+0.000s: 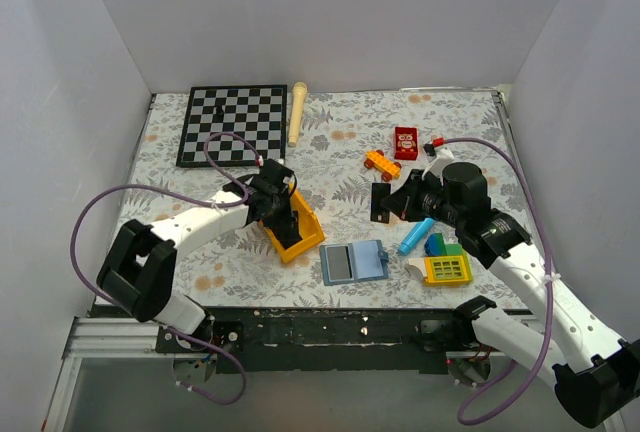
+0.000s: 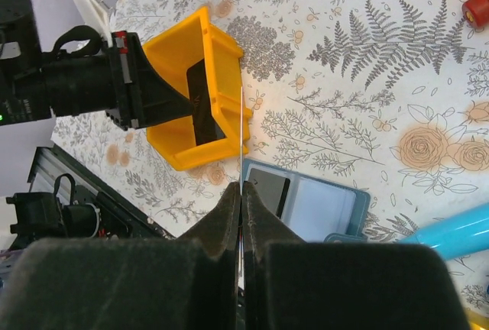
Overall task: Put the credit cards into the card holder
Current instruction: Move the storage box to the center of the board.
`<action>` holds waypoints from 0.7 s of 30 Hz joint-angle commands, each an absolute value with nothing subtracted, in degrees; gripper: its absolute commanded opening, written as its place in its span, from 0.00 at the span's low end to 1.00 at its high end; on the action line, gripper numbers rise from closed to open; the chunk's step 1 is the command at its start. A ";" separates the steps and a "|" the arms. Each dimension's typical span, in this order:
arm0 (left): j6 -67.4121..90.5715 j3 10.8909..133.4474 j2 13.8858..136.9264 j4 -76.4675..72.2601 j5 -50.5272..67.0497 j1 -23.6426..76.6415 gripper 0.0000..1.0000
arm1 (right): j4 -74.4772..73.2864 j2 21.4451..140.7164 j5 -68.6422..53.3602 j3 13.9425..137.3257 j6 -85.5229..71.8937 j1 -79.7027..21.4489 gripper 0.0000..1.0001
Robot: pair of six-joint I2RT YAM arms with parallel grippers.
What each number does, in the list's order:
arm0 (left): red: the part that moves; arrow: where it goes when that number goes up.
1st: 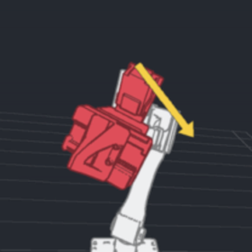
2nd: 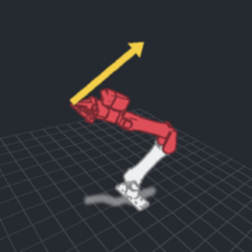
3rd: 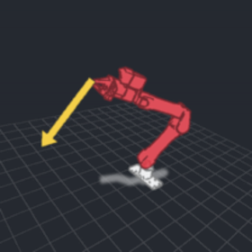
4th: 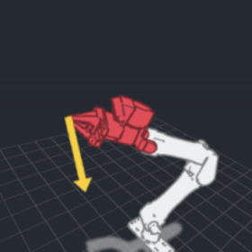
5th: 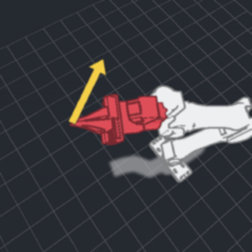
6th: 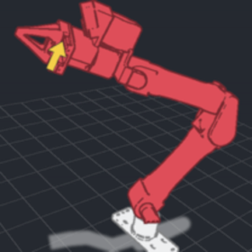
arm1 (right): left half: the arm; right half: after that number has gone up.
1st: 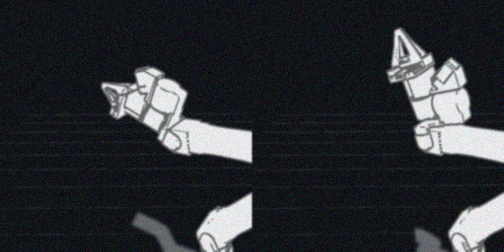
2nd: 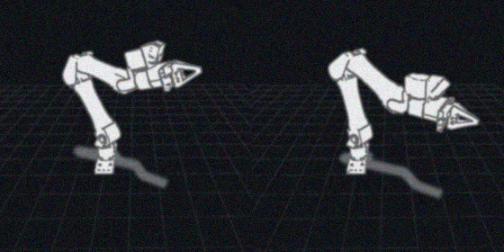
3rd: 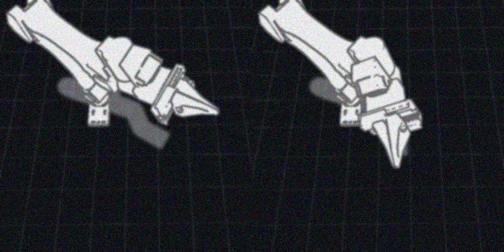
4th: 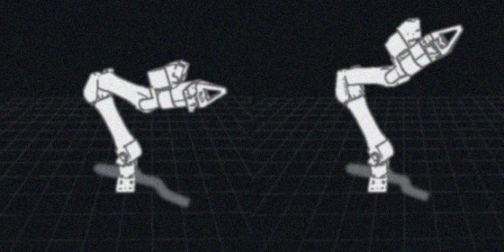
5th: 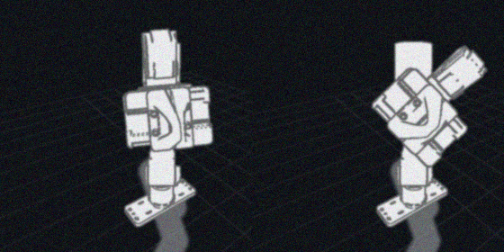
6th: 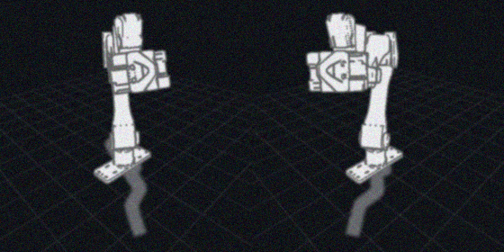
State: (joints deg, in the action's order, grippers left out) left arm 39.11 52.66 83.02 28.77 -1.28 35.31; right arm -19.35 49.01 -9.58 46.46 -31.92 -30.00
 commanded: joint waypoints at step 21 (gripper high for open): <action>35.06 66.70 99.93 39.72 -27.33 21.63 0.00 | -17.93 48.52 -12.39 45.44 -30.50 -29.62 0.01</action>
